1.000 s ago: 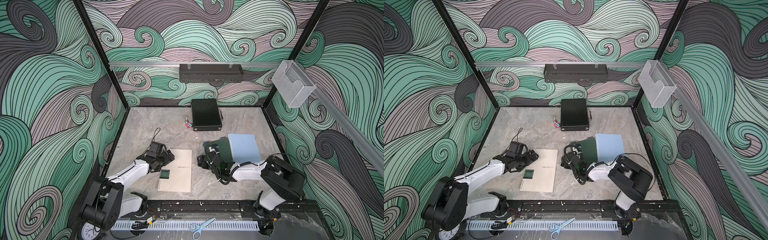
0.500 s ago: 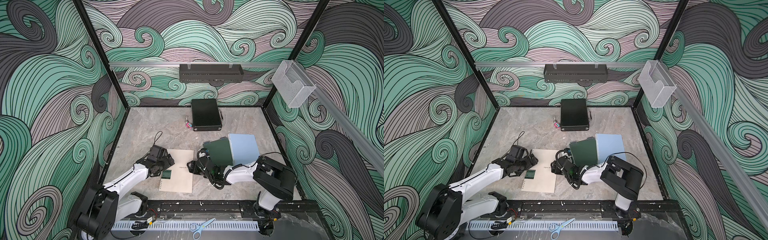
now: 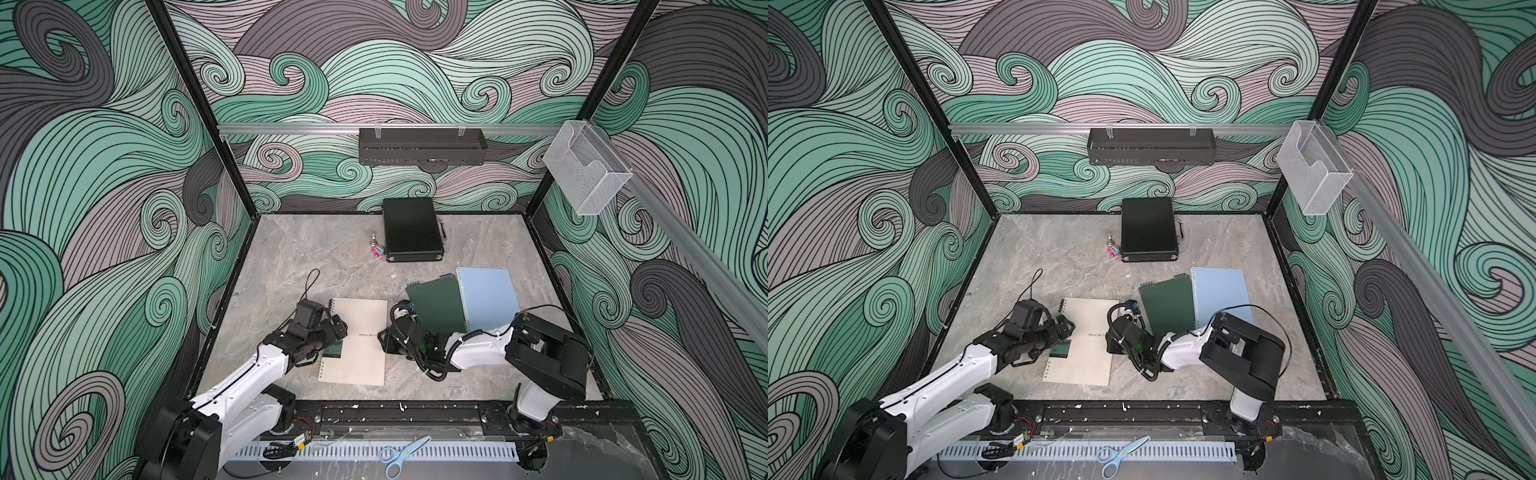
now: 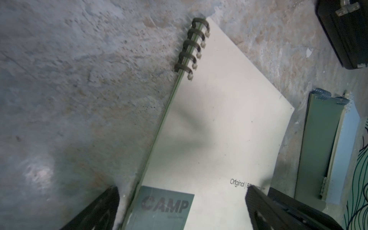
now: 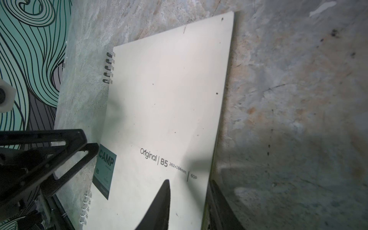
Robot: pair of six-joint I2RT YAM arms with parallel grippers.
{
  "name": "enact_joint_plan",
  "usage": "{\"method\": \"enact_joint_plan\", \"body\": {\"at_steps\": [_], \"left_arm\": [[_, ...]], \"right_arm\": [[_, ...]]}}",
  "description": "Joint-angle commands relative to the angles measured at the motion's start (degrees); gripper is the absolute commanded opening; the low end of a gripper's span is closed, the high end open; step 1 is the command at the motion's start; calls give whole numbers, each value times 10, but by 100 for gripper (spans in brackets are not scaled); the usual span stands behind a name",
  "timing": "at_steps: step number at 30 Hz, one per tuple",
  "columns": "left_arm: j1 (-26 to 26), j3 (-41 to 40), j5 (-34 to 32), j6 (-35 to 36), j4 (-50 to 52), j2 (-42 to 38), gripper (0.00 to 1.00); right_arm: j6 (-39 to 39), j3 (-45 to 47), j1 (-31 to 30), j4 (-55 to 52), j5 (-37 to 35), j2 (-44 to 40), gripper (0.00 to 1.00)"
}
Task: Tear off pages from different notebooks
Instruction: Open the notebook at the center of the board.
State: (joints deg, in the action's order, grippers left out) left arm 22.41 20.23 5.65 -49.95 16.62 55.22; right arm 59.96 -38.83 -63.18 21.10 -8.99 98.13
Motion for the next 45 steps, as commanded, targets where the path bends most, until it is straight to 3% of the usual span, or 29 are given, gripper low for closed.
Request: {"method": "enact_joint_plan", "body": {"at_steps": [1,14,20,26,34,40,45], "left_arm": [[7,-15,22,6,10,-11,99],[12,-31,35,6,6,-41,99],[15,-39,36,1,0,-43,99],[18,-39,41,2,-2,-43,98],[20,-37,32,0,5,-56,99],[20,43,-19,28,130,-77,99],[21,138,-96,25,248,-79,99]], "right_arm": [[-1,-15,-5,-16,-8,-9,30],[-13,-21,-12,-16,-6,-36,19],[17,-1,-16,70,30,-43,19],[35,15,-31,162,21,-35,22],[36,15,-32,170,7,-28,23],[5,30,-31,155,-25,-58,21],[-32,38,-27,175,-5,-75,20]]}}
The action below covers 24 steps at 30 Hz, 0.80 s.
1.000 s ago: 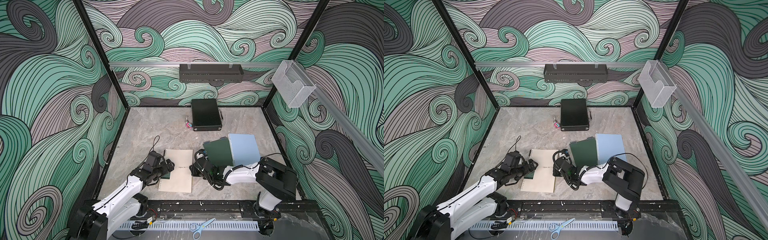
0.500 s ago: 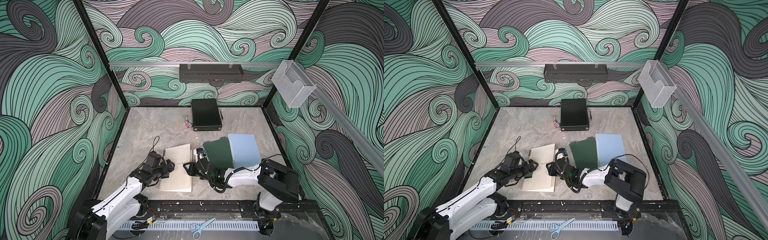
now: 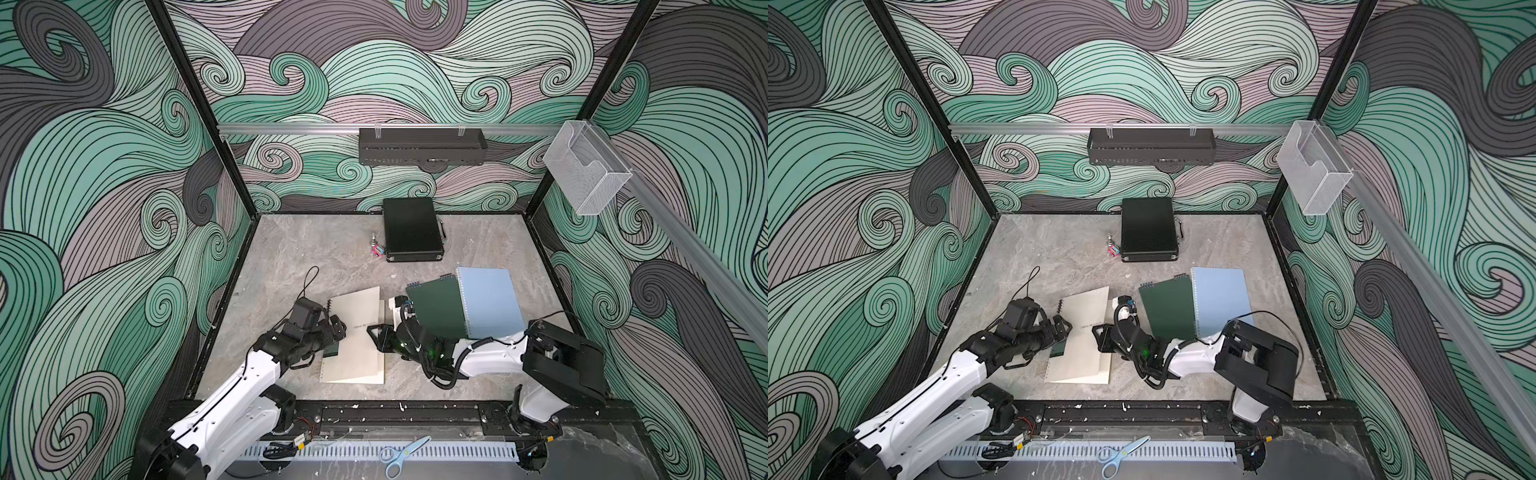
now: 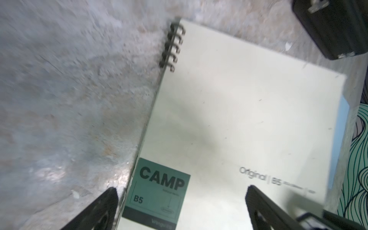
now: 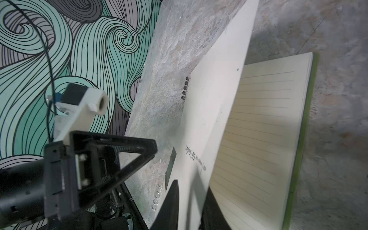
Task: Tear off pages from different notebooks
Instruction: Open the notebook at the center of the board.
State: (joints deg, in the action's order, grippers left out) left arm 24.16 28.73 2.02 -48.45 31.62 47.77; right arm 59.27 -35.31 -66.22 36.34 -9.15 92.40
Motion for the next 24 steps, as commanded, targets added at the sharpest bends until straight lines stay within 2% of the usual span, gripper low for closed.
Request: {"method": "enact_joint_plan", "body": {"at_steps": [1,5,7,10,13,19,21,24], "left_arm": [[3,65,-59,18,102,-2,99],[2,155,-38,58,156,20,98],[3,200,-49,76,187,33,99],[2,236,-72,107,187,50,99],[3,273,-62,130,194,75,99],[3,271,0,164,120,118,99],[4,286,35,173,119,148,98],[7,309,54,181,130,177,99]], "right_arm": [[-31,4,2,33,2,-18,20],[-53,-8,2,51,33,-15,21],[-58,-20,2,49,51,-12,20],[-63,-37,2,48,81,-4,20],[-67,-40,1,60,91,-1,20],[-78,-42,-2,92,106,6,19],[-82,-40,-4,114,106,13,19],[-86,-46,-7,144,116,27,19]]}}
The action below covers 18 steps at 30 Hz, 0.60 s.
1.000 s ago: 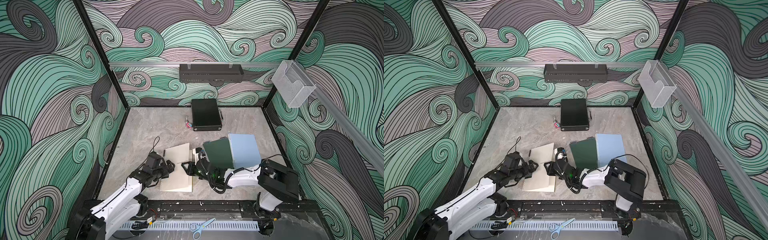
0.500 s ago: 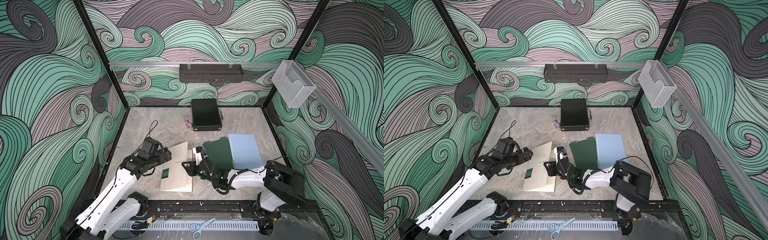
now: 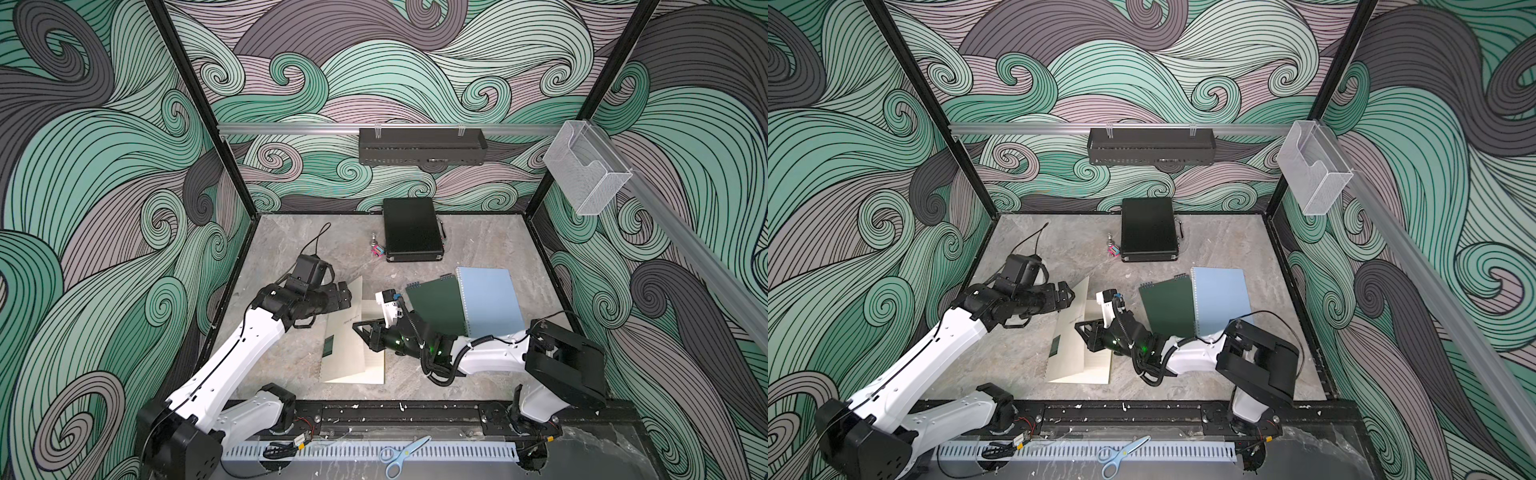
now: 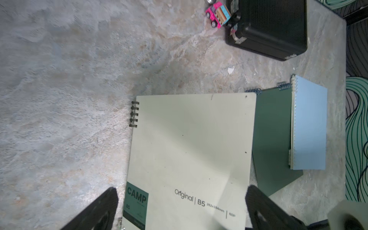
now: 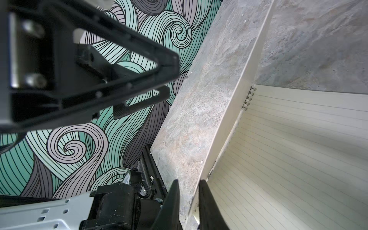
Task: Tear off pages from different notebooks
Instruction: Open the notebook at the center of the board.
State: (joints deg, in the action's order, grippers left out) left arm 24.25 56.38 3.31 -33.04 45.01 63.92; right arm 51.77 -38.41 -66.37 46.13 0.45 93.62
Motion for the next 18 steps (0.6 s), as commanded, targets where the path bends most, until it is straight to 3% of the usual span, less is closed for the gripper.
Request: {"method": "enact_joint_plan", "body": {"at_steps": [1,8,14,18], "left_arm": [[8,32,45,30,-10,19,99],[15,8,56,47,-51,18,99],[16,-20,12,34,-65,21,97],[16,-15,-1,31,-57,47,81]], "right_arm": [[-13,-19,-7,55,24,19,18],[-29,-64,-20,42,42,47,19],[-36,-60,-25,49,40,41,21],[-48,-52,-34,55,30,30,24]]}}
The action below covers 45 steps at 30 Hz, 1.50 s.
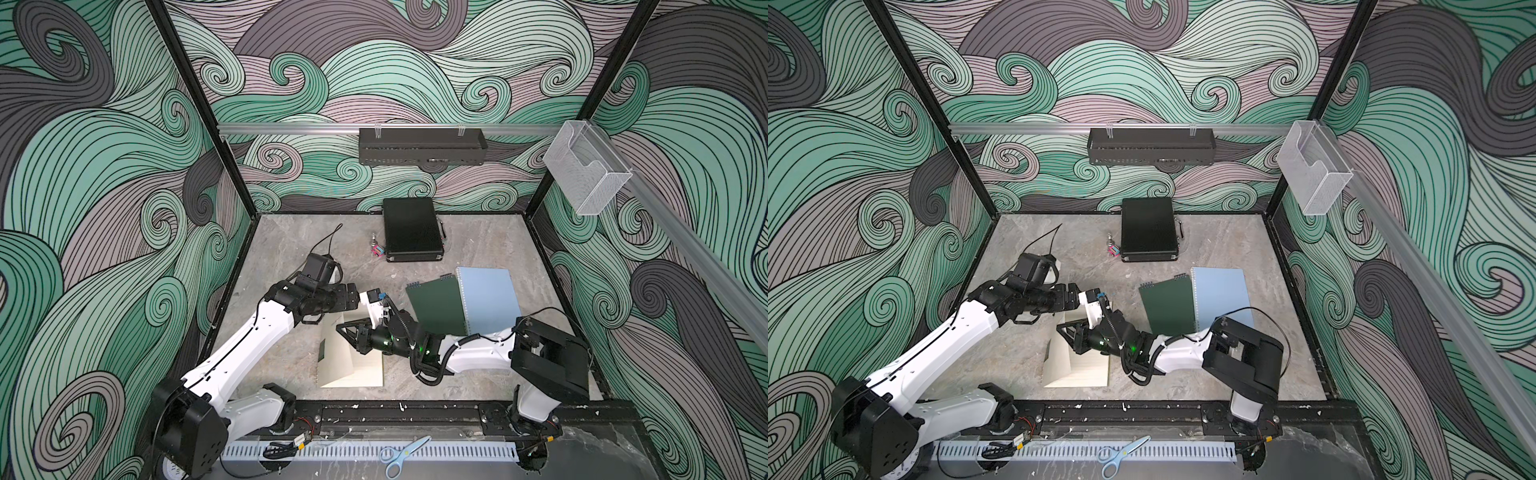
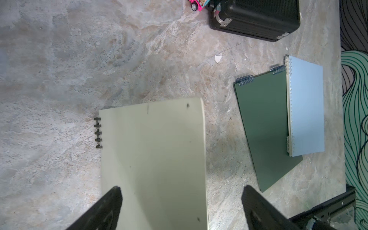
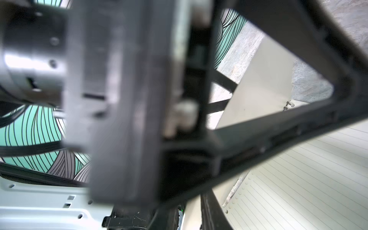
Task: Tear off pages from different notebooks
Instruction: Open the notebook at the center of the board.
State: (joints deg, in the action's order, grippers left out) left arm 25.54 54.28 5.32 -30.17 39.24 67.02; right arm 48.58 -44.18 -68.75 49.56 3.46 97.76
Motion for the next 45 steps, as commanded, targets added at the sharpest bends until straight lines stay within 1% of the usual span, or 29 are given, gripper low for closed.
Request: {"method": "enact_joint_plan", "body": {"at_steps": [1,4,5,7,9,10,13,14,16,19,21,23,26,28,32,36,39,41,43,45], "left_arm": [[3,10,-22,1,5,22,75],[3,16,-33,-1,14,35,58],[2,17,-39,-1,17,38,49],[2,19,-51,-3,24,41,36],[2,21,-59,-6,30,43,18],[2,22,-62,-7,31,43,12],[2,25,-69,-8,35,43,0],[2,26,-72,-9,36,43,0],[2,27,-77,-10,39,43,0],[2,29,-77,-12,42,40,0],[2,28,-78,-14,45,33,0],[2,25,-79,-14,46,23,0],[2,22,-84,-15,48,4,0],[2,16,-90,-15,43,-7,0],[2,10,-100,-16,33,-13,0],[2,13,-102,-18,35,1,0],[2,17,-100,-18,36,12,0],[2,18,-99,-20,33,17,0],[2,16,-93,-19,30,20,0],[2,16,-90,-18,27,22,0]], "right_arm": [[-18,7,-13,20,-5,-14,25],[-19,12,-14,12,-17,-26,28],[-21,12,-14,10,-18,-30,28],[-26,11,-14,0,-22,-37,31],[-33,10,-15,-12,-26,-47,35],[-36,11,-15,-17,-30,-53,36],[-44,14,-14,-38,-40,-76,40],[-45,15,-14,-47,-45,-82,42],[-44,16,-13,-82,-63,-107,49],[-33,16,-2,-164,-105,-156,62],[-18,3,16,-270,-124,-197,74],[7,-20,44,-369,-133,-226,80],[7,-48,72,-465,-132,-260,82],[4,-44,74,-484,-151,-286,84],[-7,4,80,-451,-175,-340,93],[-17,39,84,-427,-187,-384,98],[-24,51,85,-415,-194,-397,99],[-29,41,86,-427,-189,-395,99],[-20,21,87,-463,-200,-387,99],[19,1,87,-516,-234,-378,99]]}}
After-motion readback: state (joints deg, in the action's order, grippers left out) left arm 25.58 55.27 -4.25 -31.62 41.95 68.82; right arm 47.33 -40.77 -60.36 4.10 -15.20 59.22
